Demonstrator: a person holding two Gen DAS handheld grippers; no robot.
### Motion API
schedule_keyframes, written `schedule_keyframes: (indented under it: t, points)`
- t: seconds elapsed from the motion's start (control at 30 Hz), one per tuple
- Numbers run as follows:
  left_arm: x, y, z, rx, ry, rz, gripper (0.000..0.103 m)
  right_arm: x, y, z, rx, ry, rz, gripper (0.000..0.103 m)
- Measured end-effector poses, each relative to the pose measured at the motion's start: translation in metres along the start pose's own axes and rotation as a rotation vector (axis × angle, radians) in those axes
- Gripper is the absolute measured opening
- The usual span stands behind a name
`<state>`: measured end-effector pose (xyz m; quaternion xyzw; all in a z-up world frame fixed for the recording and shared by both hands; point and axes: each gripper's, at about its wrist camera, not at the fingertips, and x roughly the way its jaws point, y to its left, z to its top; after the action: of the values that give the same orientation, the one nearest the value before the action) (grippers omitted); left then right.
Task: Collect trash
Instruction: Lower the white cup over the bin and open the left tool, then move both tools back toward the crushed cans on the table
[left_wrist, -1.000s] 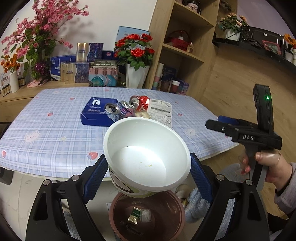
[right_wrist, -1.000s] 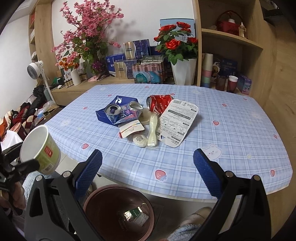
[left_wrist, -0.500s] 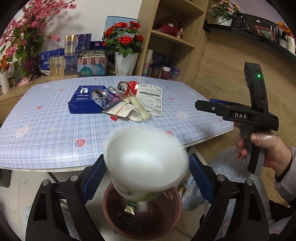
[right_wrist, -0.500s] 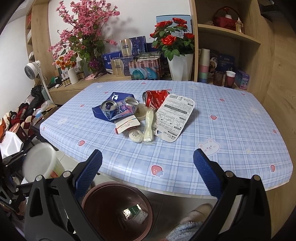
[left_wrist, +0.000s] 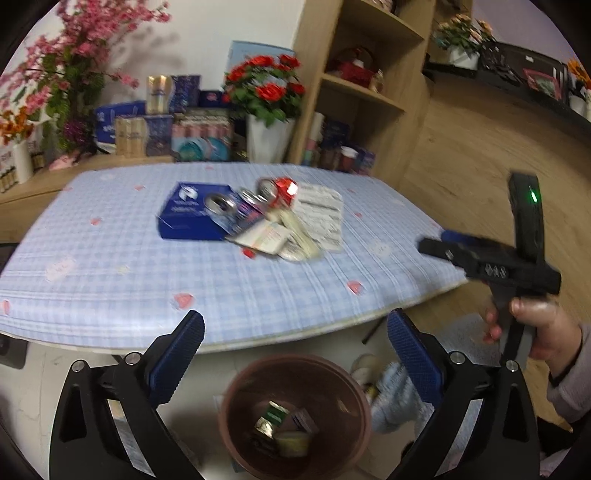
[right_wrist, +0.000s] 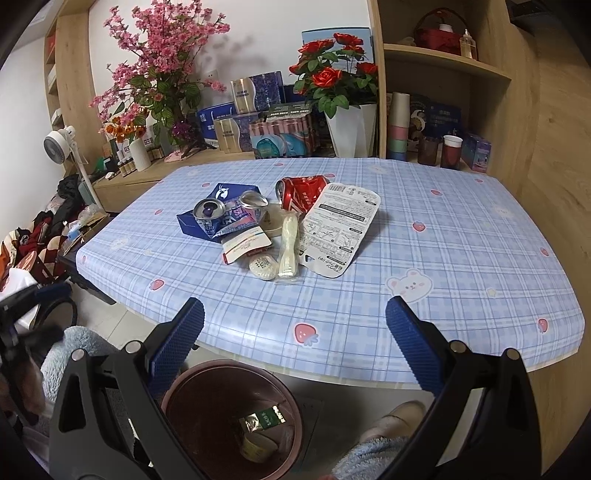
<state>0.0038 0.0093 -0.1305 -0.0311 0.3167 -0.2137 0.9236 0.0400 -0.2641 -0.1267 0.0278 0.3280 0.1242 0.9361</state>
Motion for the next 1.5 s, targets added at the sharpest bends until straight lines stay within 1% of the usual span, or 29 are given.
schedule_keyframes:
  t: [0.17, 0.33, 0.47, 0.73, 0.83, 1.0, 1.1, 1.2, 1.33, 1.4, 1.5]
  points:
    - [-0.005, 0.028, 0.015, -0.051, -0.04, 0.087, 0.097, 0.002, -0.007, -0.001, 0.017, -0.007, -0.032, 0.097]
    - [-0.009, 0.05, 0.026, -0.097, -0.064, 0.143, 0.097, 0.003, -0.011, -0.001, 0.031, -0.019, -0.042, 0.097]
    - [-0.006, 0.061, 0.032, -0.123, -0.064, 0.15, 0.097, 0.008, -0.015, -0.004, 0.049, -0.019, -0.038, 0.097]
    - [0.017, 0.063, 0.043, -0.094, -0.037, 0.14, 0.097, 0.027, -0.022, -0.007, 0.079, 0.002, -0.047, 0.097]
    - [0.033, 0.063, 0.049, -0.093, -0.018, 0.124, 0.097, 0.035, -0.027, -0.007, 0.097, 0.006, -0.039, 0.097]
    - [0.075, 0.065, 0.07, -0.098, 0.009, 0.11, 0.097, 0.056, -0.035, -0.004, 0.123, 0.022, -0.017, 0.097]
    - [0.101, 0.07, 0.081, -0.113, 0.024, 0.125, 0.097, 0.073, -0.041, -0.002, 0.141, 0.044, 0.019, 0.097]
    - [0.131, 0.078, 0.096, -0.146, 0.048, 0.126, 0.091, 0.088, -0.045, 0.001, 0.134, 0.059, 0.009, 0.097]
    - [0.174, 0.086, 0.109, -0.163, 0.087, 0.168, 0.087, 0.109, -0.05, 0.007, 0.121, 0.073, -0.026, 0.097]
    - [0.192, 0.088, 0.111, -0.167, 0.104, 0.184, 0.086, 0.118, -0.053, 0.009, 0.122, 0.077, -0.027, 0.097]
    - [0.218, 0.088, 0.112, -0.148, 0.128, 0.227, 0.085, 0.129, -0.057, 0.013, 0.123, 0.084, -0.029, 0.097]
